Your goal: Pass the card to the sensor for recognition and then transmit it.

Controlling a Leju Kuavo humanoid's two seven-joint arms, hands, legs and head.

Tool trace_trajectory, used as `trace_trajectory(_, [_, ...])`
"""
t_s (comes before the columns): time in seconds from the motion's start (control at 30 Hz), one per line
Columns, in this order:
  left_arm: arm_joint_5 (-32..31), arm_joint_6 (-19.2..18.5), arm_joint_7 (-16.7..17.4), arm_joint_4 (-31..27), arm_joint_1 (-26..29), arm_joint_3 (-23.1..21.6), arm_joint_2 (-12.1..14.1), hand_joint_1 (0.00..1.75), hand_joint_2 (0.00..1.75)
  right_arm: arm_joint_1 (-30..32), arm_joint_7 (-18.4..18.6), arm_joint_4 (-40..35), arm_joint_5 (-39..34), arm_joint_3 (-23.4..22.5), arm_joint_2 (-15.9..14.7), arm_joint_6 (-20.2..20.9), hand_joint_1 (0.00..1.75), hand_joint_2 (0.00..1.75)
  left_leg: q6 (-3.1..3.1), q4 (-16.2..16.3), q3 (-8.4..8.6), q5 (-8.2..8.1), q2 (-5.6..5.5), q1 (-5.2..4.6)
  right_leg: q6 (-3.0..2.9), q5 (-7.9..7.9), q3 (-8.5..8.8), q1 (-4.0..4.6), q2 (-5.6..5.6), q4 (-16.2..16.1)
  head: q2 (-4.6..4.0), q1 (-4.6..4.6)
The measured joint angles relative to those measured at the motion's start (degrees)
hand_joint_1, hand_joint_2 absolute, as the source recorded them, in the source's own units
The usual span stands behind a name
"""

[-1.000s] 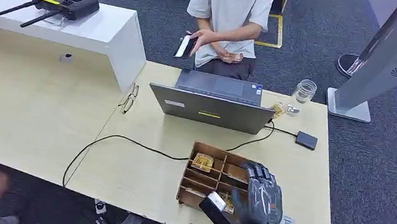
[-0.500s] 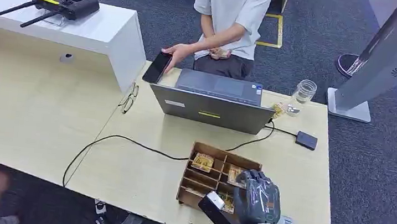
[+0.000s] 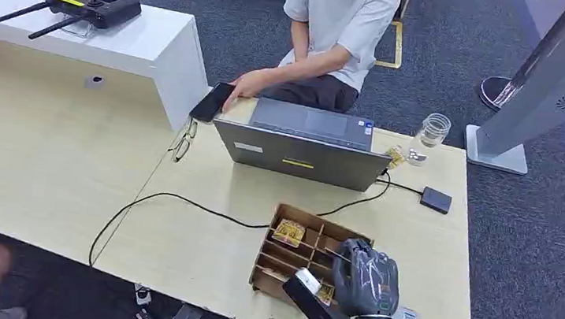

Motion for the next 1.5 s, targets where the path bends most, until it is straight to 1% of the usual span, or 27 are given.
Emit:
trace_trajectory(0.13, [0.6, 0.2, -0.2, 0.0, 0.0, 0.0, 0.0, 0.00, 0.00, 0.4, -1.0, -1.0, 0.0, 0.0, 0.2, -1.5, 1.75, 1.75, 0.00, 0.0, -0.01, 0.00, 0.00, 0.00, 0.00, 0.00, -0.01, 0.00, 0.00, 0.0, 0.00, 0.00])
trace_trajectory(0.27, [0.8, 0.2, -0.5, 0.0, 0.1, 0.0, 0.0, 0.00, 0.00, 0.6, -1.1, -2.5, 0.0, 0.0, 0.2, -1.9, 1.75, 1.75, 0.00, 0.0, -0.01, 0.00, 0.01, 0.00, 0.00, 0.00, -0.02, 0.00, 0.02, 0.0, 0.00, 0.00])
trace_trajectory(0.33, [1.2, 0.4, -0.7, 0.0, 0.2, 0.0, 0.0, 0.00, 0.00, 1.3, -2.2, -4.1, -0.6, 0.0, 0.1, -2.8, 1.75, 1.75, 0.00, 0.0, -0.02, 0.00, 0.00, 0.00, 0.00, 0.00, -0.02, 0.00, 0.02, 0.0, 0.00, 0.00])
trace_trajectory(0.47, [2.7, 1.0, -1.8, 0.0, 0.7, 0.1, 0.0, 0.00, 0.00, 2.6, -4.3, -10.5, -2.1, 0.0, -0.2, -4.5, 1.75, 1.75, 0.00, 0.0, -0.02, -0.01, 0.02, 0.00, 0.00, 0.00, -0.05, 0.00, 0.05, 0.0, 0.00, 0.00])
trace_trajectory(0.6, [4.2, 2.1, -3.6, 0.0, 1.5, 0.5, 0.1, 0.00, 0.00, 4.2, -7.9, -17.4, -4.1, 0.0, -1.2, -7.1, 1.75, 1.75, -0.01, 0.0, -0.03, -0.03, 0.03, 0.00, 0.00, -0.01, -0.07, 0.00, 0.07, 0.0, 0.00, -0.02])
trace_trajectory(0.7, [4.8, 2.6, -4.2, 0.0, 1.8, 0.9, 0.4, 0.00, 0.00, 4.8, -10.2, -21.9, -5.4, 0.0, -1.8, -9.1, 1.75, 1.75, -0.01, 0.0, -0.03, -0.03, 0.02, 0.00, 0.00, -0.01, -0.06, 0.00, 0.07, 0.0, 0.00, 0.00])
trace_trajectory(0.77, [5.0, 2.7, -4.4, 0.0, 1.8, 1.2, 0.5, 0.00, 0.00, 4.9, -10.8, -24.3, -5.9, 0.0, -1.9, -9.9, 1.75, 1.75, -0.01, 0.0, -0.03, -0.03, 0.03, 0.00, 0.00, -0.01, -0.06, 0.00, 0.06, 0.0, 0.00, 0.00])
trace_trajectory(0.97, [5.2, 2.8, -4.6, 0.0, 1.8, 1.8, 0.5, 0.00, 0.00, 4.9, -11.9, -29.1, -6.6, 0.5, -2.4, -10.0, 1.75, 1.75, -0.01, 0.0, -0.02, 0.00, 0.02, 0.00, 0.00, 0.01, -0.03, 0.00, 0.06, 0.0, 0.00, 0.00])
trace_trajectory(1.13, [5.2, 2.9, -4.6, 0.0, 1.8, 1.8, 0.5, 0.00, 0.00, 4.9, -12.0, -30.2, -6.8, 0.5, -2.8, -10.1, 1.75, 1.75, -0.01, 0.0, -0.02, 0.00, 0.02, 0.00, 0.00, 0.01, -0.03, 0.00, 0.06, 0.0, 0.00, 0.00])
trace_trajectory(1.3, [5.9, 3.1, -4.2, 0.0, 1.7, 2.1, 0.5, 0.00, 0.00, 4.7, -13.8, -30.7, -9.2, 0.8, -3.1, -10.8, 1.75, 1.75, -0.01, 0.0, -0.02, 0.00, 0.01, 0.00, 0.00, 0.00, -0.03, 0.00, 0.06, 0.0, 0.00, 0.00])
trace_trajectory(1.37, [6.0, 3.1, -3.6, 0.0, 1.5, 2.2, 0.5, 0.00, 0.00, 3.9, -14.0, -30.7, -10.9, 1.1, -3.1, -10.3, 1.75, 1.75, -0.01, 0.0, -0.02, 0.00, 0.02, 0.00, 0.00, 0.00, -0.03, 0.00, 0.06, 0.0, 0.00, -0.02])
trace_trajectory(1.5, [5.9, 2.2, -2.7, 0.0, 0.8, 2.3, 0.5, 0.00, 0.00, 1.0, -14.1, -30.4, -14.8, 1.6, -2.8, -8.0, 1.75, 1.75, -0.05, 0.0, -0.02, 0.07, 0.02, 0.00, -0.02, 0.03, -0.02, 0.00, 0.06, 0.0, 0.00, 0.00])
